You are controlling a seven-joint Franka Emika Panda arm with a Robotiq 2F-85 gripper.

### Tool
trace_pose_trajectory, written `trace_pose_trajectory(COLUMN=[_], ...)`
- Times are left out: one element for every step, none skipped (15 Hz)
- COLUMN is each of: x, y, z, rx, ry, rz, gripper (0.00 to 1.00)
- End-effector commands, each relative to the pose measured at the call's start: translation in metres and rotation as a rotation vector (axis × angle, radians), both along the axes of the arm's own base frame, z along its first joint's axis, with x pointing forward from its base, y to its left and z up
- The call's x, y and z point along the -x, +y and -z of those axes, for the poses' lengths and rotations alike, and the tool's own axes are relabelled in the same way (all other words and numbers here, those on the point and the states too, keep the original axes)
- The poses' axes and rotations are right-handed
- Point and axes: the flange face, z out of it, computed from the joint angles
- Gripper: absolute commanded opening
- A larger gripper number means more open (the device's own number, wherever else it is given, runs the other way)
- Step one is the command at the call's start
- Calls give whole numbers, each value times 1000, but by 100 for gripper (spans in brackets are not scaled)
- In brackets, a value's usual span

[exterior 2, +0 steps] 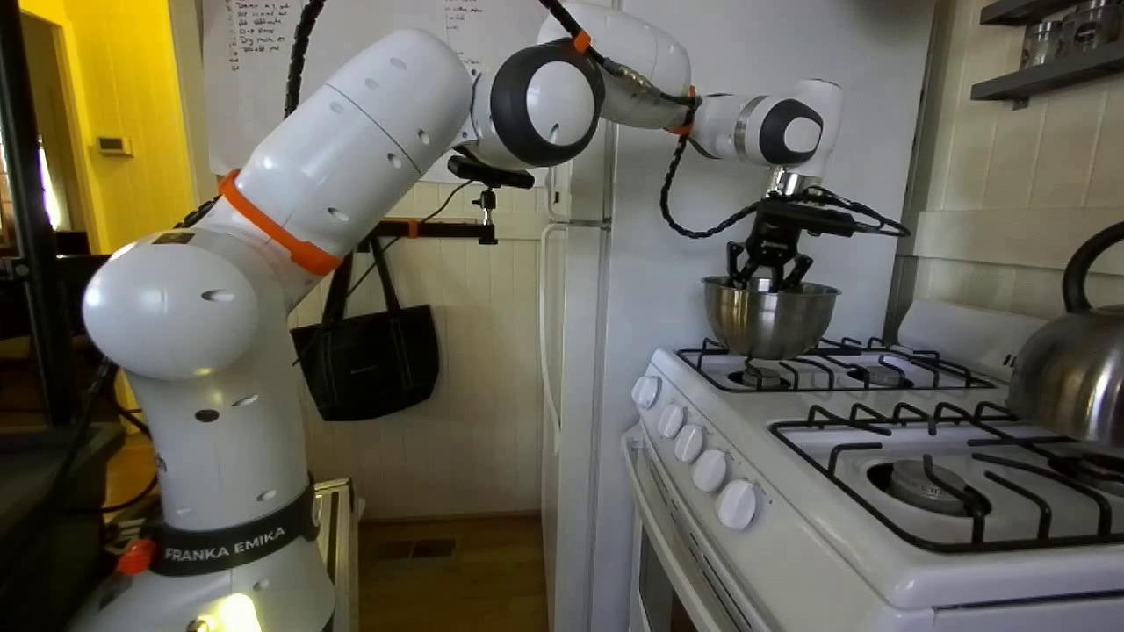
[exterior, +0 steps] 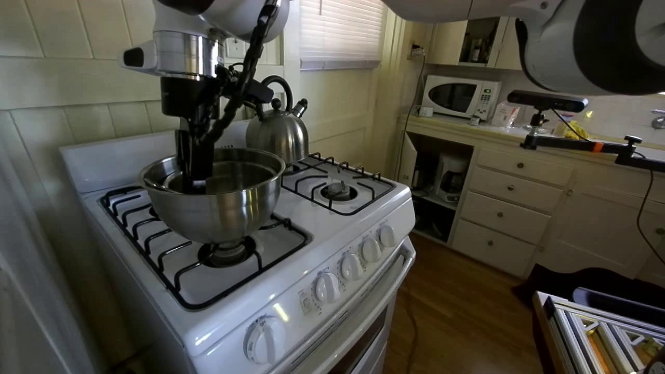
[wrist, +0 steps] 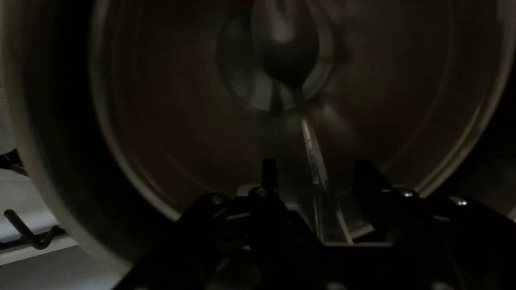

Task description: Move the silver kettle to the back right plate of the stove then move the silver bowl forwards and remove the silver spoon from the bowl.

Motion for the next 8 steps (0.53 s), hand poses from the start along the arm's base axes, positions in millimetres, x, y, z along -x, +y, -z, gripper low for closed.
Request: trace_pose_trajectory(x=[-2, -2, -2, -2, -1, -1, -1, 0], y=[5, 6, 7, 7, 8, 8, 9, 10], z=[4, 5, 4, 2, 1, -1, -4, -8], rx=[30, 32, 33, 34, 36, 39, 44, 47], ry=[14, 13, 11, 9, 6, 1, -6, -10], rz=[-16, -16, -18, -20, -21, -22, -22, -25], gripper=[27, 19, 11, 2, 0, 0, 4, 4])
